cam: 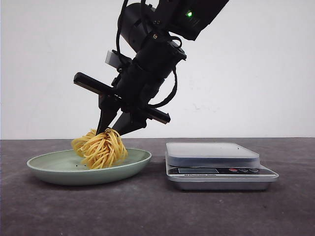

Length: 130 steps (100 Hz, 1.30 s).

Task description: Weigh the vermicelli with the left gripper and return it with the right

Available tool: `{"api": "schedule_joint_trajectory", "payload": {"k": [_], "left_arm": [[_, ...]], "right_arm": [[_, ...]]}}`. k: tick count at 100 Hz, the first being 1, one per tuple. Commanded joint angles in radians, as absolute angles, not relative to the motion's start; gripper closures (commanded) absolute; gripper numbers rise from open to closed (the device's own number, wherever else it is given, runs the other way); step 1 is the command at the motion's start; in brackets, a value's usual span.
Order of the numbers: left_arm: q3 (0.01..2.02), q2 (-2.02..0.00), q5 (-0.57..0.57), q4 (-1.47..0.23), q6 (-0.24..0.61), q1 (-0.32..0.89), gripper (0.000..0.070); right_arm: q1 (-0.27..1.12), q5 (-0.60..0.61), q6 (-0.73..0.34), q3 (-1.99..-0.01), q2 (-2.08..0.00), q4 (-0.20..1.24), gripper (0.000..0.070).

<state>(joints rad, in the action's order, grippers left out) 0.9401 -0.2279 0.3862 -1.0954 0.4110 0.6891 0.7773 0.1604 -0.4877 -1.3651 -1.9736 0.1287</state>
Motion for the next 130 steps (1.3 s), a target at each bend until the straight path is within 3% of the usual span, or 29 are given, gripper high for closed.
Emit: {"api": "schedule_joint_trajectory", "payload": {"k": [1,5,14,18,38,58,69,96,116,130], "left_arm": [[0.953,-0.229,0.384,-1.084,0.413,0.693,0.0324],[0.953,-0.229,0.385,-1.085,0.413,0.693,0.0324],[0.953,-0.229,0.384,-1.084,0.413,0.693,0.0324],[0.953,-0.229,0.384,-1.085,0.413,0.693,0.0324],[0.953,-0.229,0.384,-1.085,0.412,0.693,0.0324],[0.953,-0.229,0.385,-1.077,0.408,0.693,0.0324],[0.953,-0.229,0.385,-1.077,0.403,0.693,0.0324],[0.953,-0.229,0.385,-1.075,0.391,0.693,0.0324],[0.953,-0.229,0.385,-1.075,0.382,0.693,0.0324],[0.953,-0.229,0.385,-1.074,0.381,0.693,0.0324]], "right_arm": [[0.79,0.16,-0.501,-1.384,-1.994,0.104,0.0677],[0.791,0.16,-0.501,-1.384,-1.994,0.102,0.0598],[0.791,0.161,-0.501,-1.385,-1.994,0.085,0.0341],[0.79,0.163,-0.501,-1.385,-1.993,0.076,0.0294],[0.77,0.166,-0.469,-1.422,-1.939,0.086,0.0294],[0.712,0.147,-0.365,-1.422,-1.733,0.178,0.0294],[0.688,0.111,-0.277,-1.422,-1.582,0.27,0.0294],[0.686,-0.128,-0.02,-1.422,-1.179,0.546,0.0294],[0.688,-0.244,0.02,-1.422,-0.894,0.802,0.029],[0.688,-0.29,0.003,-1.422,-0.701,0.899,0.0276]]}}
